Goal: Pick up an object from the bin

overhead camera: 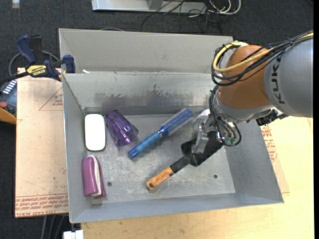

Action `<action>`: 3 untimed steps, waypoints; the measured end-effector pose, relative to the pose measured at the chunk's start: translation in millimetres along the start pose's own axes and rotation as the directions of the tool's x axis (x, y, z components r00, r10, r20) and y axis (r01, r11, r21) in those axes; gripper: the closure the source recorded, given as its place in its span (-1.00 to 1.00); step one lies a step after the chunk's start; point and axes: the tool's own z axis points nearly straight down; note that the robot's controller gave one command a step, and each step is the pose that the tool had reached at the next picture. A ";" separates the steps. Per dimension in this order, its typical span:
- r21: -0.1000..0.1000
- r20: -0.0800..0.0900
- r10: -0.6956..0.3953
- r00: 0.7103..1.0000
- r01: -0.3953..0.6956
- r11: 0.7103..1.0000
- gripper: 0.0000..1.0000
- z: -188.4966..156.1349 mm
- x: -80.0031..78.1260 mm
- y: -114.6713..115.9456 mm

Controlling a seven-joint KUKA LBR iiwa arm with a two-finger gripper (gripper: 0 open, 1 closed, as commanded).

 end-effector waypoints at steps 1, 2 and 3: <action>-0.001 0.014 0.006 1.000 -0.006 1.000 1.00 51.0 -6.4 3.0; 0.000 -0.001 0.033 0.999 -0.033 0.999 1.00 -9.7 7.9 11.2; -0.002 0.015 0.027 1.000 -0.027 1.000 1.00 39.7 4.6 12.4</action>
Offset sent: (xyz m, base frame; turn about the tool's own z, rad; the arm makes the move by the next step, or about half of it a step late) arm -0.0102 0.0159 0.0477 0.0448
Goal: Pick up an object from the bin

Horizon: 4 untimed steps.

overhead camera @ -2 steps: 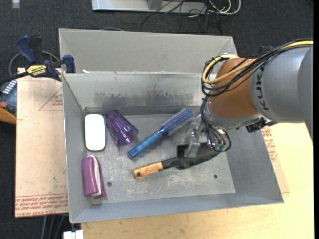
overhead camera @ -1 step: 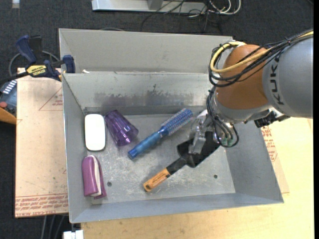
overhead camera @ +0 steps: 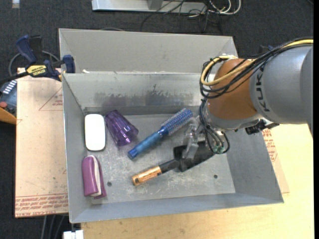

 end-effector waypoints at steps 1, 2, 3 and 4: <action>0.001 -0.012 0.012 1.000 -0.012 1.000 1.00 10.6 4.5 6.9; 0.000 -0.003 0.009 1.000 -0.009 1.000 1.00 -78.5 3.2 8.1; 0.000 -0.013 0.023 1.000 -0.023 1.000 1.00 -84.7 17.0 7.7; 0.000 -0.009 -0.009 1.000 0.009 1.000 1.00 -160.0 14.7 13.8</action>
Offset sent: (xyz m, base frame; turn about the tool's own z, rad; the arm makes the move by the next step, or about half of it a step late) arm -0.0027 0.0084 0.0852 0.0096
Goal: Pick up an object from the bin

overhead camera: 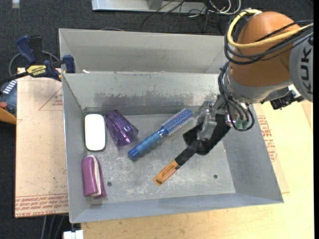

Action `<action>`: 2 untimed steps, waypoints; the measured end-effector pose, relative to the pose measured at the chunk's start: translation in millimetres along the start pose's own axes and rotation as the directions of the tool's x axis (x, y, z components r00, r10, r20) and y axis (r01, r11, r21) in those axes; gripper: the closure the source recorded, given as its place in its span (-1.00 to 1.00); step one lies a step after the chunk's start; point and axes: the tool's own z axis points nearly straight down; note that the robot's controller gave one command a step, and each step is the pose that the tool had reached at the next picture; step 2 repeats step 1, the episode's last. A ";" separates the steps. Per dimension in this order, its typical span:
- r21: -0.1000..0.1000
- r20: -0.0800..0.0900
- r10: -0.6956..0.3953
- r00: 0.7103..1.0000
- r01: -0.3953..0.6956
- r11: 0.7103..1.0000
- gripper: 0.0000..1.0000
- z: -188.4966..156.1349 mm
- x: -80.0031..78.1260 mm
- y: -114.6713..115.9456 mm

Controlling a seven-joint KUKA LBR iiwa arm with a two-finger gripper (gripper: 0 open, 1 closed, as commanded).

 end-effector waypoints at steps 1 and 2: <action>-0.001 0.006 0.013 1.000 -0.013 1.000 1.00 44.5 2.3 3.6; -0.001 0.006 0.013 1.000 -0.013 1.000 1.00 44.5 2.3 3.6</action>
Offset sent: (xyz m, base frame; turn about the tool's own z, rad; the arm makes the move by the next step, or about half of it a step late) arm 0.0106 0.0391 -0.0964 0.2370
